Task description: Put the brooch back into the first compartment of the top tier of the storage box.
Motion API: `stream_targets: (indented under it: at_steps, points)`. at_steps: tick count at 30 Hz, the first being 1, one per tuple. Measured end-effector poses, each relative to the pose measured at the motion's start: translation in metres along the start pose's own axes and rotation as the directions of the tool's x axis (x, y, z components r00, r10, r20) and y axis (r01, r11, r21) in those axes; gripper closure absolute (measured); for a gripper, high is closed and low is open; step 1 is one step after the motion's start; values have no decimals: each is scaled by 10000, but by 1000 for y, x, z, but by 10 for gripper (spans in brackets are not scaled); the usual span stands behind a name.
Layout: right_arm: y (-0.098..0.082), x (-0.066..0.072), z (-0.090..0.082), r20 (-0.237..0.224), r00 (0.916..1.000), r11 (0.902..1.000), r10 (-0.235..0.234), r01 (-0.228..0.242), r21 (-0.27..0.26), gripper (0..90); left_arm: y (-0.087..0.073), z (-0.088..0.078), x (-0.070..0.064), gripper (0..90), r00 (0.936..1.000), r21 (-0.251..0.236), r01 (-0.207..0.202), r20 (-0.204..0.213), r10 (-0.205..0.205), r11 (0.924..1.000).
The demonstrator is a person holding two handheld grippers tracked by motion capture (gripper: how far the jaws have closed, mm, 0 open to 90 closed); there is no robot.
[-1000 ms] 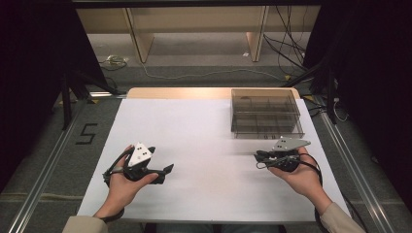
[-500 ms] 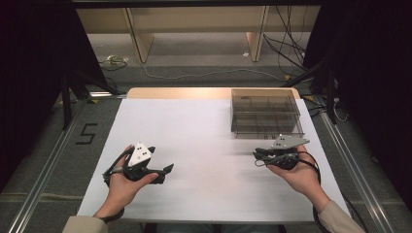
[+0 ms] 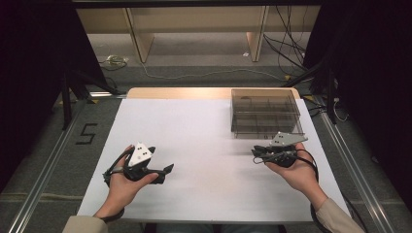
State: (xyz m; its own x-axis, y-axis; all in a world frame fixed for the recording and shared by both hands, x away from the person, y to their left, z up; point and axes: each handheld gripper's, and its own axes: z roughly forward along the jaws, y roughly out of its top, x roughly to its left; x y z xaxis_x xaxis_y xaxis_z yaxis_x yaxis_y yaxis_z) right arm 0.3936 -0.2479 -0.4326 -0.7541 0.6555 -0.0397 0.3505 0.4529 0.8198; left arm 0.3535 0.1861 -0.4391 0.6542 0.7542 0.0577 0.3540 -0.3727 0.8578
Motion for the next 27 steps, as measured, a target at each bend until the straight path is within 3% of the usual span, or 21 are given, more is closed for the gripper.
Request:
stream_targets:
  at_steps: [27]
  points:
    - [7,-3,5,22,9999,9999,115,-114,-69,792,0,1,0,123,10000,12,18,-5,-18,10000]
